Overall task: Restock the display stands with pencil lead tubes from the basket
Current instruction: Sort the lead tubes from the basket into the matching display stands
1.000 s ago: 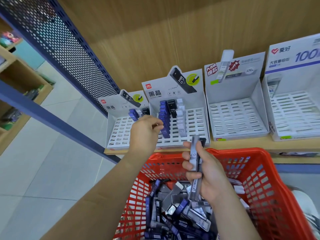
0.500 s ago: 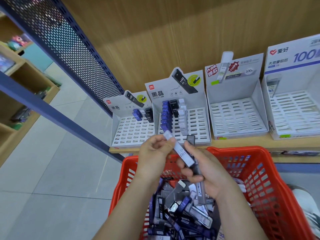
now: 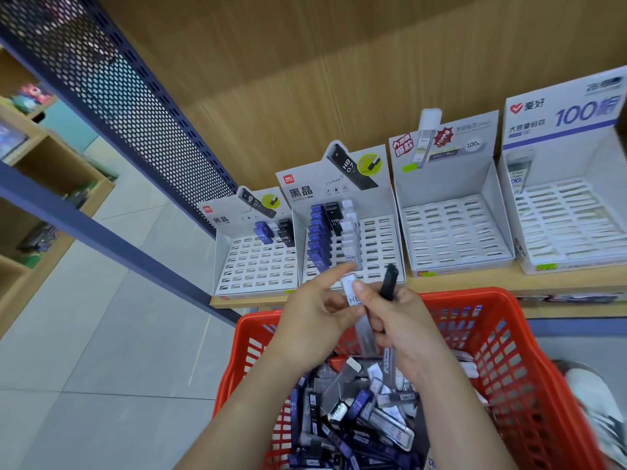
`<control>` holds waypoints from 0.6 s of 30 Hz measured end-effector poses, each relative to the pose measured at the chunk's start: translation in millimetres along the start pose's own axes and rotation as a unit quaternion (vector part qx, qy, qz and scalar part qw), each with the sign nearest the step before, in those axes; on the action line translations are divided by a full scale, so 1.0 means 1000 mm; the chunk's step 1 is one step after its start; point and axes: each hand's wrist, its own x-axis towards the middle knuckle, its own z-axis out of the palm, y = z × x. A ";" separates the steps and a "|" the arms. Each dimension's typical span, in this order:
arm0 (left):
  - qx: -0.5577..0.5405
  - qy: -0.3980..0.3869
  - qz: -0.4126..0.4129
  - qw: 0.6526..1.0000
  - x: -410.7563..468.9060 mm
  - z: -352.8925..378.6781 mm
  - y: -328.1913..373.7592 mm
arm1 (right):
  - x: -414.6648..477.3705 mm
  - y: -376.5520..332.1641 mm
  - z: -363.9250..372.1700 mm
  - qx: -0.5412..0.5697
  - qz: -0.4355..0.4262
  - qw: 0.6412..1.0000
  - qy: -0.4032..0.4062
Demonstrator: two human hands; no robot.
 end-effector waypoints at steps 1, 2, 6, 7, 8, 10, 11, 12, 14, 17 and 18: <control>0.008 0.006 0.015 1.000 0.003 0.000 0.002 | 0.001 0.000 -0.002 0.007 0.001 1.000 0.005; 0.012 0.028 0.026 0.999 0.007 -0.002 0.004 | 0.002 0.000 -0.005 0.029 0.001 1.000 0.013; 0.003 0.157 0.027 0.987 0.028 -0.012 0.007 | 0.008 0.001 -0.021 0.170 0.021 0.982 0.083; 0.012 0.173 0.027 0.984 0.033 -0.013 0.007 | 0.009 0.001 -0.025 0.182 0.020 0.978 0.100; 0.033 0.179 0.028 0.983 0.037 -0.013 0.007 | 0.009 0.000 -0.028 0.185 0.014 0.977 0.109; 0.075 0.173 0.038 0.981 0.042 -0.009 0.007 | 0.009 0.001 -0.031 0.185 0.002 0.977 0.111; 0.091 0.166 0.041 0.981 0.044 -0.006 0.007 | 0.009 0.001 -0.031 0.186 -0.001 0.977 0.109; 0.102 0.159 0.042 0.981 0.045 -0.003 0.007 | 0.010 0.002 -0.031 0.186 -0.001 0.977 0.108; 0.122 0.151 0.046 0.980 0.045 0.000 0.006 | 0.012 0.004 -0.031 0.185 -0.002 0.977 0.104; 0.147 0.137 0.059 0.978 0.045 0.002 0.007 | 0.013 0.007 -0.032 0.182 -0.009 0.978 0.099; 0.156 0.129 0.064 0.977 0.046 0.002 0.007 | 0.013 0.008 -0.032 0.180 -0.011 0.979 0.099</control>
